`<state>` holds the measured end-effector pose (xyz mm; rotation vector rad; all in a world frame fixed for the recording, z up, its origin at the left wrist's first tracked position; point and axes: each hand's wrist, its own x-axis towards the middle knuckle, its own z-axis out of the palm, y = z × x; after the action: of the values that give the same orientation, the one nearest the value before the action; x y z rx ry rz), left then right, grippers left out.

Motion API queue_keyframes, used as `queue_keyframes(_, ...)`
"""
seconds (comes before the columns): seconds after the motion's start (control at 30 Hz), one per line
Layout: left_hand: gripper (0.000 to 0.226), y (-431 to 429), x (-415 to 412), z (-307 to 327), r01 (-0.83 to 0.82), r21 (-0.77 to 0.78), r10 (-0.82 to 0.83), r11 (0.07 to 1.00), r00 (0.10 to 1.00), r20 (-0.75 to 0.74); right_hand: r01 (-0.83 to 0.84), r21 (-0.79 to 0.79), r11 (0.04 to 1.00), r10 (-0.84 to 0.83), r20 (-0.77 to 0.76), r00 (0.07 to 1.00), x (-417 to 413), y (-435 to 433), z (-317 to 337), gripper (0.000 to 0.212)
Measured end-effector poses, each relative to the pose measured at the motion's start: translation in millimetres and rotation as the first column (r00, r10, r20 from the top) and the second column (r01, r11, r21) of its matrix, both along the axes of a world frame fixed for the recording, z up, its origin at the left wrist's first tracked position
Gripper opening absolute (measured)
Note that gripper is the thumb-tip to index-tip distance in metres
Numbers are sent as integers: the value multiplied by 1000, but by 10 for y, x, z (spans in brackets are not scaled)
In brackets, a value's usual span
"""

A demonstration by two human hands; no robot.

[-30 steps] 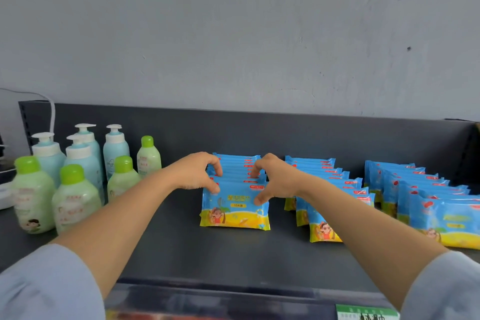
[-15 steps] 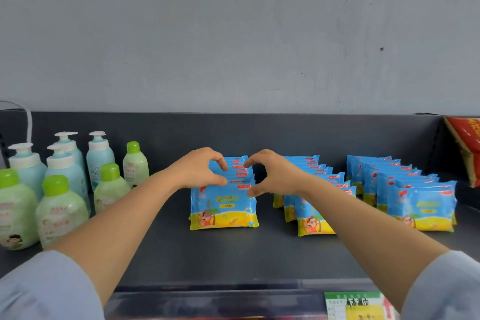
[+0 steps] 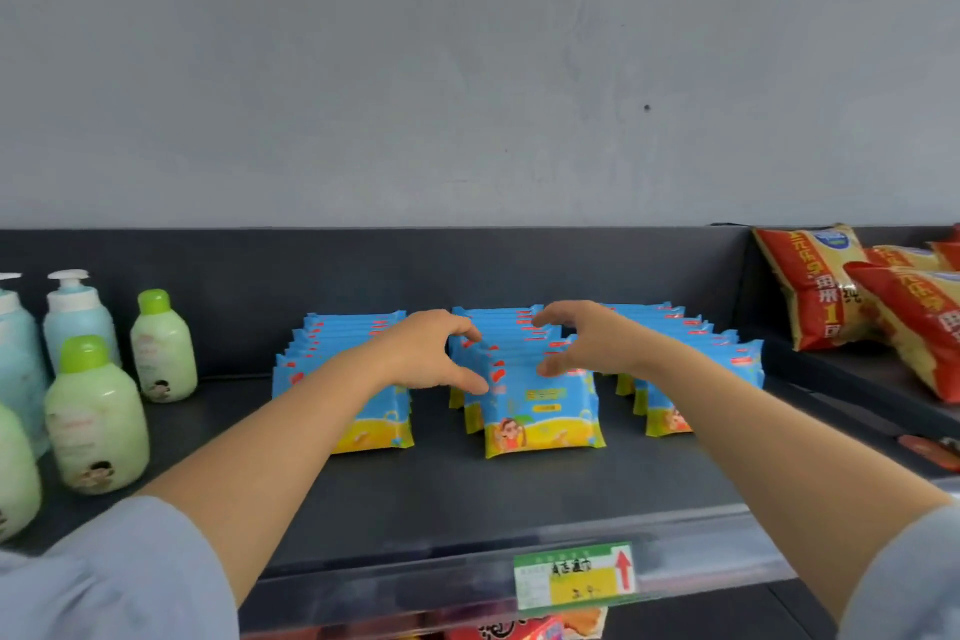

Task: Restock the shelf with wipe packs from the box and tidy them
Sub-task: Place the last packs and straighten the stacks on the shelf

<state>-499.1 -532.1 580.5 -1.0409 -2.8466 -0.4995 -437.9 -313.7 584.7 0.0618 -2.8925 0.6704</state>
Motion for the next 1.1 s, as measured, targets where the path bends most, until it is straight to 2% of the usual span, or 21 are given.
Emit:
queue_keyframes(0.1, 78, 185, 53, -81, -24, -55, 24, 998, 1000, -7, -19, 115, 993, 15, 38, 999, 39, 135, -77, 70)
queue_keyframes(0.23, 78, 317, 143, -188, -93, -73, 90, 993, 995, -43, -37, 257, 966, 34, 15, 999, 27, 266, -204, 75)
queue_keyframes(0.47, 63, 358, 290, -205, -192, 5, 192, 981, 979, -75, -79, 297, 952, 119, -120, 986, -7, 242, -276, 70)
queue_keyframes(0.57, 71, 352, 284, -202, -206, 21, 207, 978, 978, -41, -82, 234, 969, 109, -103, 989, -22, 260, -310, 81)
queue_keyframes(0.67, 95, 346, 259, -200, -233, 42, 228, 972, 969, 98, -65, 91, 994, 66, -4, 998, -14, 329, -287, 100)
queue_keyframes(0.73, 96, 342, 216, -192, -239, 60, 223, 969, 955, 197, -50, 35, 998, 49, 25, 998, -31, 353, -237, 98)
queue_keyframes(0.83, 77, 368, 179, -169, -250, 73, 226, 965, 943, 244, -31, 50, 998, 30, 19, 999, -64, 324, -186, 93)
queue_keyframes(0.97, 104, 436, 202, -168, -266, 60, 248, 962, 946, 208, -24, 1, 1000, 23, 22, 999, -85, 316, -218, 98)
queue_keyframes(1.1, 113, 382, 186, -182, -245, 106, 208, 964, 939, 272, -7, -90, 996, 13, 64, 998, -98, 381, -245, 102)
